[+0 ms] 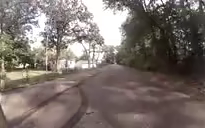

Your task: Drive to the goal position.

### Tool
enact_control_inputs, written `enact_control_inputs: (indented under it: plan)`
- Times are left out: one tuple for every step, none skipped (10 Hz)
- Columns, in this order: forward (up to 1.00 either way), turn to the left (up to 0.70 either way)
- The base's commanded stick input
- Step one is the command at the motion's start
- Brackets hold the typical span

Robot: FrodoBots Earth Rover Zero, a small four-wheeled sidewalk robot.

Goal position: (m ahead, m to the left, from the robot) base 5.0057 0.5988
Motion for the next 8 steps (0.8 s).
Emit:
enact_control_inputs:
  plan:
    - [0.7, -0.06]
    - [0.7, -0.19]
    - [0.7, -0.15]
    - [0.7, -0.03]
    - [0.7, 0.0]
    - [0.7, 0.0]
    - [0.7, 0.0]
    - [0.7, 0.0]
